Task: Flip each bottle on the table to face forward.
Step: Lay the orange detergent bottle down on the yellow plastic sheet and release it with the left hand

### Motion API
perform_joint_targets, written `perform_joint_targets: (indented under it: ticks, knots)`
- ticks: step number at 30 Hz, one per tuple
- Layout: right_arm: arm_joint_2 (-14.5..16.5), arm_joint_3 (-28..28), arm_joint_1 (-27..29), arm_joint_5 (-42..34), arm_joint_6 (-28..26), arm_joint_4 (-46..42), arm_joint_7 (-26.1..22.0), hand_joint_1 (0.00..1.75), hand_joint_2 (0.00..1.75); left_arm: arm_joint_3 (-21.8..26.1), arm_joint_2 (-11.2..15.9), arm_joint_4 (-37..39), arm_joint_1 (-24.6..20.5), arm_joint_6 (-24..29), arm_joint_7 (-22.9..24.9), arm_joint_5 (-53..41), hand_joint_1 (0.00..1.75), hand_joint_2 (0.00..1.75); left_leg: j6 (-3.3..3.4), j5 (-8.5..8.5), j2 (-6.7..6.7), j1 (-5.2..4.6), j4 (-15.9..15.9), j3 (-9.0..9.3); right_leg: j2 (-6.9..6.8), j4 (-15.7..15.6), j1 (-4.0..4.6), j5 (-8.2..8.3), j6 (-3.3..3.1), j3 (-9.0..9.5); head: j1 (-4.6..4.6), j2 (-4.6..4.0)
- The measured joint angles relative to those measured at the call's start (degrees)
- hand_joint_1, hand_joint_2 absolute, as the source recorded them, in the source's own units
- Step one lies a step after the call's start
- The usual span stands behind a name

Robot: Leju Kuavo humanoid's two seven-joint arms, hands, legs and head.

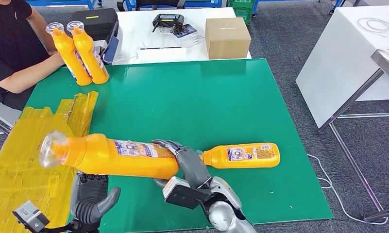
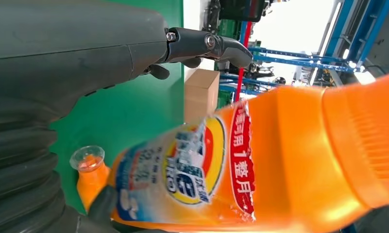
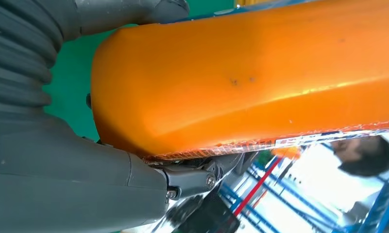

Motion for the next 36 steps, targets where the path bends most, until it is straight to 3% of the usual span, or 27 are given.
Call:
perform_joint_targets:
  ticks: [9, 18, 29, 30, 33, 34, 36]
  knots:
    - [0.5, 2.2, -0.4, 0.6, 0.0, 2.1, 0.1, 1.75, 1.75, 0.0, 0.0, -0.1, 0.4, -0.1, -0.1, 0.2, 0.0, 1.75, 0.0, 0.0, 0.0, 0.0, 0.0, -0.01, 0.0, 0.0, 0.0, 0.0, 0.0, 0.0, 0.0, 0.0]
    - [2.5, 7.9, -0.8, 4.4, -1.7, 7.7, 0.5, 1.75, 1.75, 0.4, -0.2, -0.9, 0.7, -0.8, -0.4, 1.1, 0.0, 1.75, -0.01, 0.01, -0.02, 0.04, 0.0, -0.04, -0.02, 0.0, 0.03, -0.01, -0.01, -0.04, 0.01, 0.0]
    - [4.1, 13.0, -4.5, 4.5, -1.5, 15.3, -1.6, 1.75, 1.75, 1.9, -1.2, -0.9, 1.7, -0.1, -0.1, 2.1, 0.07, 1.75, -0.01, 0.02, -0.02, 0.03, 0.0, -0.04, -0.02, 0.0, 0.01, 0.0, -0.01, -0.05, 0.02, 0.0]
    - [4.2, 13.3, -4.8, 4.5, -1.5, 15.7, -1.7, 1.75, 1.75, 2.0, -1.2, -0.9, 1.9, -0.1, -0.2, 2.1, 0.25, 1.75, -0.01, 0.02, -0.02, 0.03, 0.0, -0.04, -0.02, 0.0, 0.01, 0.0, -0.01, -0.06, 0.02, 0.0]
    - [4.5, 13.9, -5.4, 4.4, -1.5, 16.9, -1.9, 1.75, 1.75, 2.4, -1.3, -0.9, 2.2, -0.2, -0.6, 2.0, 1.51, 1.75, -0.01, 0.02, -0.02, 0.03, 0.0, -0.05, -0.02, 0.0, 0.02, -0.01, -0.01, -0.08, 0.01, 0.0]
    - [4.5, 14.0, -5.5, 4.3, -1.5, 17.1, -1.9, 1.75, 1.75, 2.5, -1.3, -0.9, 2.3, -0.2, -0.7, 2.0, 1.75, 1.75, -0.01, 0.02, -0.02, 0.04, 0.0, -0.06, -0.02, 0.0, 0.02, -0.01, -0.01, -0.09, 0.01, 0.0]
    - [4.6, 14.2, -5.7, 4.3, -1.5, 17.6, -1.9, 1.75, 1.75, 2.7, -1.3, -0.9, 2.5, -0.2, -1.2, 1.7, 1.75, 1.75, -0.01, 0.02, -0.01, 0.03, 0.0, -0.07, -0.02, 0.0, 0.02, -0.01, -0.01, -0.1, 0.01, 0.0]
